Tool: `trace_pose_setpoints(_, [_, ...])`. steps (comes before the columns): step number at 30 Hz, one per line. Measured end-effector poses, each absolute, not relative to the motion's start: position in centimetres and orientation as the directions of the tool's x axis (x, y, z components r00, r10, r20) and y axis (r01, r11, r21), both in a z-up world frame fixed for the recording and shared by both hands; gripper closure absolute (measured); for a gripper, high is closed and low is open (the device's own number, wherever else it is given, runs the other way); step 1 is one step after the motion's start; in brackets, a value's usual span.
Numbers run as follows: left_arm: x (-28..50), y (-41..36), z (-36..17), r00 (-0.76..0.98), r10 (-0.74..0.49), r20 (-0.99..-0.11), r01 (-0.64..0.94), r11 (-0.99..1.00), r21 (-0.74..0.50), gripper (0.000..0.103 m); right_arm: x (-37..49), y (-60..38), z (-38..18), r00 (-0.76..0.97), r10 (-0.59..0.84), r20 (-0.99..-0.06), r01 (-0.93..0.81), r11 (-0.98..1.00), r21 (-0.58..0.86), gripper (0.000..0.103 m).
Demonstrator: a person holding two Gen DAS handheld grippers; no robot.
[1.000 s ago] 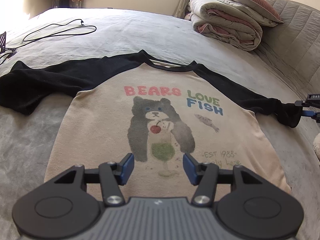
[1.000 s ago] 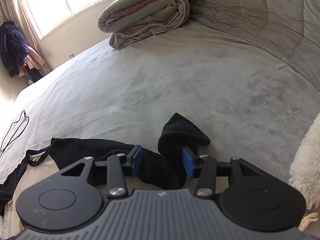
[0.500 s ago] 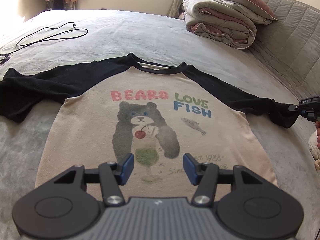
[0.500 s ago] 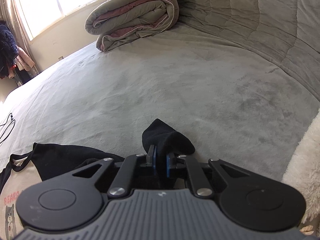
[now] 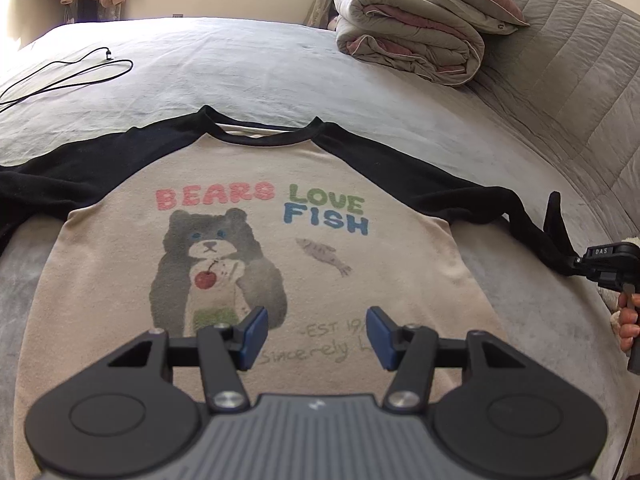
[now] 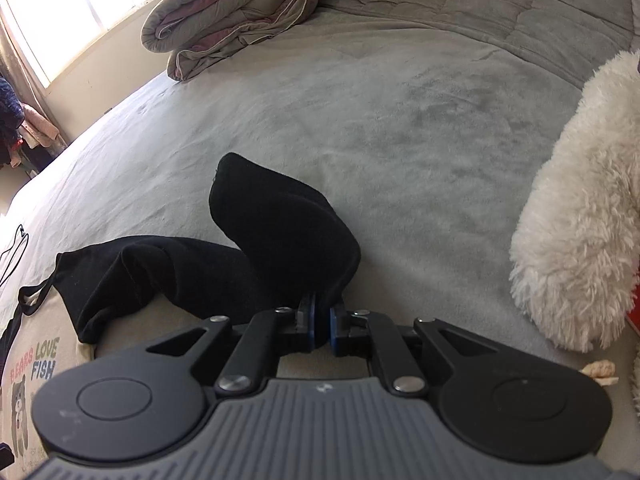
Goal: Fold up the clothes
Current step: 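Lift the sleeve and carry it across the sweatshirt front with the right gripper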
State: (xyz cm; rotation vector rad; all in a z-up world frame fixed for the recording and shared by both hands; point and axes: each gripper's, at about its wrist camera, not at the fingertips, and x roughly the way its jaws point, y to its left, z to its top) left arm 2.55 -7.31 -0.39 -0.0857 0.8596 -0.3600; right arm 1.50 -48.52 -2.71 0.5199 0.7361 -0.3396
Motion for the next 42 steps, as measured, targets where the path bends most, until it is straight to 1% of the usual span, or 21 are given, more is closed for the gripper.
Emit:
trace_pose_setpoints(5, [2.9, -9.0, -0.1, 0.583, -0.358, -0.729, 0.286, 0.931, -0.228, 0.047, 0.0, -48.7, -3.2, 0.711, -0.082, -0.698, 0.458, 0.807, 0.372, 0.095])
trace_pose_setpoints(12, [3.3, -9.9, 1.2, 0.59, -0.351, -0.727, 0.286, 0.933, -0.219, 0.047, -1.6, -49.1, -3.8, 0.729, -0.045, -0.683, 0.45, 0.784, 0.429, 0.092])
trace_pose_setpoints(26, [5.1, -11.9, 1.8, 0.574, -0.343, -0.744, 0.269, 0.936, -0.224, 0.047, -3.8, -50.2, -2.2, 0.729, -0.035, -0.684, 0.426, 0.805, 0.412, 0.089])
trace_pose_setpoints(27, [5.3, -12.1, 1.9, 0.573, -0.343, -0.744, 0.268, 0.937, -0.225, 0.047, -4.0, -50.4, -2.0, 0.731, -0.03, -0.682, 0.423, 0.804, 0.418, 0.088])
trace_pose_setpoints(28, [5.5, -12.3, 1.9, 0.573, -0.343, -0.745, 0.266, 0.937, -0.227, 0.047, -4.2, -50.5, -1.7, 0.734, -0.025, -0.679, 0.419, 0.803, 0.424, 0.085])
trace_pose_setpoints(31, [6.6, -13.3, 2.0, 0.568, -0.35, -0.745, 0.259, 0.935, -0.242, 0.047, -4.7, -51.3, -0.8, 0.746, 0.003, -0.666, 0.398, 0.8, 0.449, 0.085])
trace_pose_setpoints(33, [7.6, -14.1, 2.0, 0.564, -0.356, -0.745, 0.251, 0.934, -0.256, 0.047, -4.9, -51.8, -0.1, 0.757, 0.02, -0.653, 0.382, 0.797, 0.467, 0.077])
trace_pose_setpoints(34, [8.2, -14.5, 2.0, 0.561, -0.359, -0.746, 0.245, 0.933, -0.265, 0.047, -4.8, -52.1, 0.2, 0.765, 0.025, -0.644, 0.375, 0.795, 0.477, 0.064])
trace_pose_setpoints(35, [8.8, -14.9, 1.9, 0.558, -0.362, -0.746, 0.239, 0.932, -0.274, 0.047, -4.6, -52.4, 0.6, 0.773, 0.027, -0.634, 0.366, 0.797, 0.481, 0.06])
trace_pose_setpoints(39, [11.2, -16.5, 1.9, 0.553, -0.367, -0.748, 0.202, 0.93, -0.308, 0.047, -3.0, -53.0, 1.7, 0.79, 0.04, -0.611, 0.326, 0.817, 0.475, 0.06])
trace_pose_setpoints(42, [13.1, -17.5, 1.7, 0.551, -0.368, -0.749, 0.176, 0.929, -0.327, 0.047, -0.8, -52.8, 1.7, 0.789, 0.068, -0.611, 0.287, 0.838, 0.465, 0.06])
